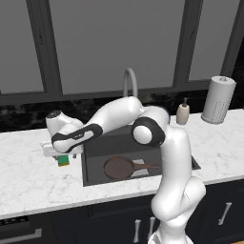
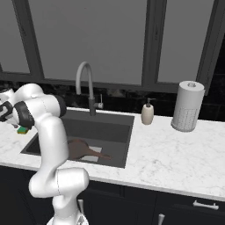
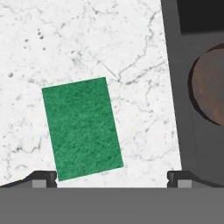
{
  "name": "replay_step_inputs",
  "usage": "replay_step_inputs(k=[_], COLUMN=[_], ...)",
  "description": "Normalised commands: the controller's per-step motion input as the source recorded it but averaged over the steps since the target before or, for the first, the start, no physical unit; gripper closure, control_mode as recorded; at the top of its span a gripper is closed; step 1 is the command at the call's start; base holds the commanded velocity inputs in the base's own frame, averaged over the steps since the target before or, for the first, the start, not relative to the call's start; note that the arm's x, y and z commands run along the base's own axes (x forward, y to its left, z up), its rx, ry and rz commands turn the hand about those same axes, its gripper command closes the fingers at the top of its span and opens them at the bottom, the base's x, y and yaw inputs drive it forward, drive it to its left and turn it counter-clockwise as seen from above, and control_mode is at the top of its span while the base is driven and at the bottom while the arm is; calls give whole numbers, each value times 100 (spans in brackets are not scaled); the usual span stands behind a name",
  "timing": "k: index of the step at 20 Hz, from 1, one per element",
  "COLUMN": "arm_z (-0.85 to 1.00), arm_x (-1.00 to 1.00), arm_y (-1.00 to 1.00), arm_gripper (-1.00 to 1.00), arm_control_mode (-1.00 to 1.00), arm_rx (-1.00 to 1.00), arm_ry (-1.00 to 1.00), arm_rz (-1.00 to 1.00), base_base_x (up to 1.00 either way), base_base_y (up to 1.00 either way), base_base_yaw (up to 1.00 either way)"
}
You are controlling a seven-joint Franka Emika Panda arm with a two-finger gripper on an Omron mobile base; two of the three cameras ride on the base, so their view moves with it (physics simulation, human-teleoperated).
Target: Pick the pan and sponge and place them into the sink. Then turn on the water.
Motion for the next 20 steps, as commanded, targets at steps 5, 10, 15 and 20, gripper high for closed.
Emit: replay_step_inputs(k=[5, 10, 15, 20], arm_z=[-6, -3, -10, -7], arm_x=[3, 3, 19, 22], arm_y=[0, 0, 0, 0], arm_gripper=[-100, -100, -100, -100], arm_control_mode=[-100, -100, -100, -100], arm_rx=[0, 0, 0, 0], arm_ry=[0, 0, 0, 0], arm_rz=[0, 0, 0, 0], base_base_x=[0, 0, 0, 0], base_base_y=[0, 0, 0, 0], base_base_yaw=[0, 0, 0, 0])
